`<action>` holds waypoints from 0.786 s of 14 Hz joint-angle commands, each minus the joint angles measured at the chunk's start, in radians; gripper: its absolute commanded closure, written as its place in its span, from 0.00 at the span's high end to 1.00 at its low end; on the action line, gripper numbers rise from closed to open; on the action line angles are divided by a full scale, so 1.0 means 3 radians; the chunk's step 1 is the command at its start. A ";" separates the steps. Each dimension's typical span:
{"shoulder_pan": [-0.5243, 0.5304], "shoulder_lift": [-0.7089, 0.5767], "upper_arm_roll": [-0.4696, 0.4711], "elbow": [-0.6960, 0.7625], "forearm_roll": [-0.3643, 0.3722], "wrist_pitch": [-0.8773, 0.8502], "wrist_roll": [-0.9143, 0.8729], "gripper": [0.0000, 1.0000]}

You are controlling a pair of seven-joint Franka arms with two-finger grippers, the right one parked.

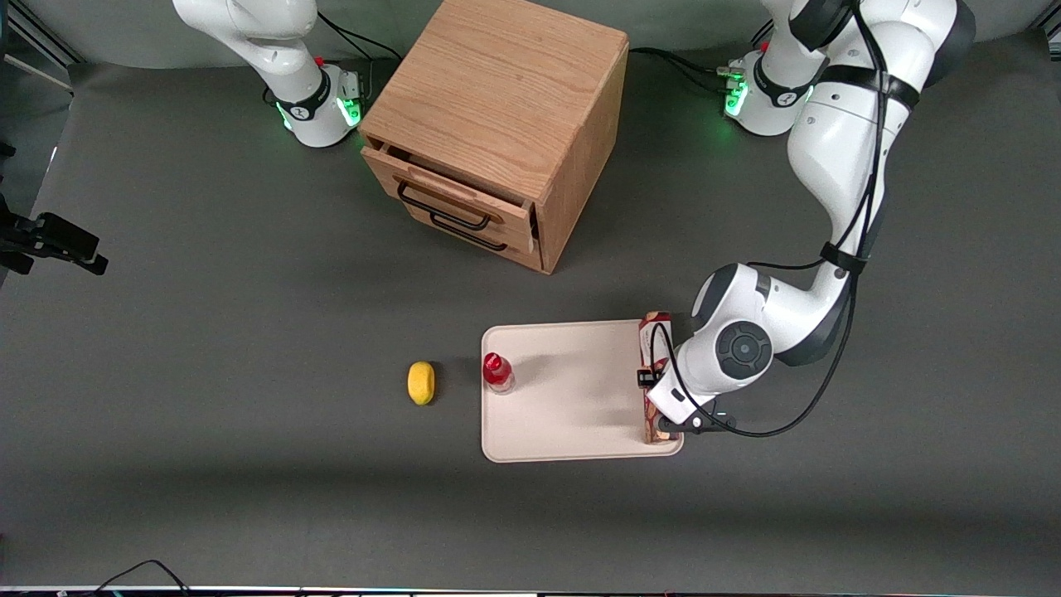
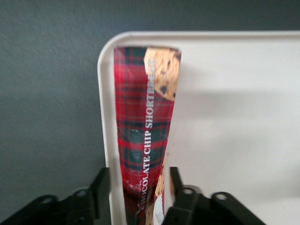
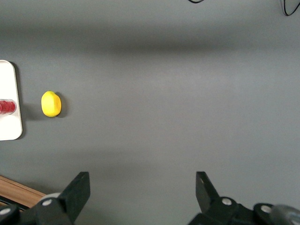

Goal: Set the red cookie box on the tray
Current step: 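Open the left gripper and raise it off the box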

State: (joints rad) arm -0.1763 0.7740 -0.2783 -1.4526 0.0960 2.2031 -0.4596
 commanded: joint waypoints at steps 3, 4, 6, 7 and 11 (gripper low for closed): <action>0.0132 -0.0549 0.0023 -0.0102 0.0017 -0.0067 -0.0038 1.00; 0.0198 -0.0697 0.0023 -0.0143 0.0007 -0.0093 0.0008 1.00; 0.0331 -0.1019 0.0017 -0.0174 -0.0084 -0.0403 0.0013 1.00; 0.0433 -0.1192 0.0017 -0.0174 -0.0105 -0.0643 0.0059 1.00; 0.0812 -0.1822 0.0012 -0.0240 -0.0176 -0.1467 0.0799 1.00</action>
State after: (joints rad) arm 0.0174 0.3406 -0.2712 -1.4494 0.0765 1.8297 -0.3154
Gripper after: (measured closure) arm 0.000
